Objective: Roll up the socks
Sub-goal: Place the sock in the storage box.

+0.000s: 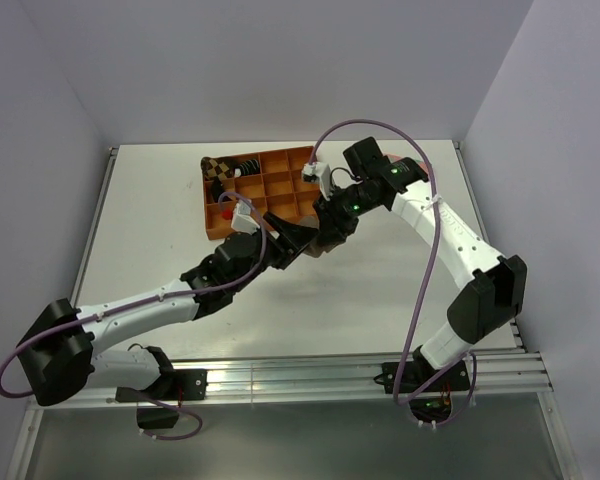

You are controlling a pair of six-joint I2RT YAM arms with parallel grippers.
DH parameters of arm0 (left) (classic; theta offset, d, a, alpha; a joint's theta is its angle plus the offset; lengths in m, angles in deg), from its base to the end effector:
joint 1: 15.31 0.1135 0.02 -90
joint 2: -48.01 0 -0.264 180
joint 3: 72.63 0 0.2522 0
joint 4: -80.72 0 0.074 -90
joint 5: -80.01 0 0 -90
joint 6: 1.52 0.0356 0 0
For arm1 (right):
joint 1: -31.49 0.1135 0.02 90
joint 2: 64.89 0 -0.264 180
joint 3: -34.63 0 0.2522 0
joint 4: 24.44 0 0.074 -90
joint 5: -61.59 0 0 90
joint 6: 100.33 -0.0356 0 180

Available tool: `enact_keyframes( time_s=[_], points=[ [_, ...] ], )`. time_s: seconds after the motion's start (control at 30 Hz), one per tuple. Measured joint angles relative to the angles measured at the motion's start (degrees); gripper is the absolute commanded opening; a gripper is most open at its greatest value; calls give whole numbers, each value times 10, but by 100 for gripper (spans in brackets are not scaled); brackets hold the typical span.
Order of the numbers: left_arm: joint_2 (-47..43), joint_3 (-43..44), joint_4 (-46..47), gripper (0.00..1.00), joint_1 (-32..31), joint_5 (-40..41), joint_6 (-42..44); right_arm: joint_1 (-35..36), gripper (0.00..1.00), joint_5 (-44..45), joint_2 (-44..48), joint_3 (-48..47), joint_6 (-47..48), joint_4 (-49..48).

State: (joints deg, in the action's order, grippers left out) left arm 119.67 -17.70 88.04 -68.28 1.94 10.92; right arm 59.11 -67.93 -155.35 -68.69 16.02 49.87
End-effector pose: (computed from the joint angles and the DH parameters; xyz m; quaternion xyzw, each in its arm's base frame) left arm 0.1780 -0.2237 0.2737 -0.2272 0.7269 -0.5510 0.3411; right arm 0.2699 0.1668 0.3445 -0.4881 0.7749 0.3302 0.2284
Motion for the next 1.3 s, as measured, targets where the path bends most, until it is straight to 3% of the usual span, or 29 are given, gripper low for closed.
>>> enact_keyframes(
  time_s=[0.1,0.17,0.6,0.9,1.3],
  points=[
    [-7,1,-12,73,0,3,-9,5,0,5,6,1,-8,-9],
    [-12,1,-23,82,0,6,-14,8,0,9,10,6,-13,-17],
    [-45,-35,-10,82,-4,29,-36,25,0,6,16,10,-17,-37],
    [-80,-62,12,82,1,95,-37,59,0,-57,17,11,-34,-21],
    [-66,-62,21,78,1,89,-38,59,0,-60,17,11,-49,-19]
  ],
)
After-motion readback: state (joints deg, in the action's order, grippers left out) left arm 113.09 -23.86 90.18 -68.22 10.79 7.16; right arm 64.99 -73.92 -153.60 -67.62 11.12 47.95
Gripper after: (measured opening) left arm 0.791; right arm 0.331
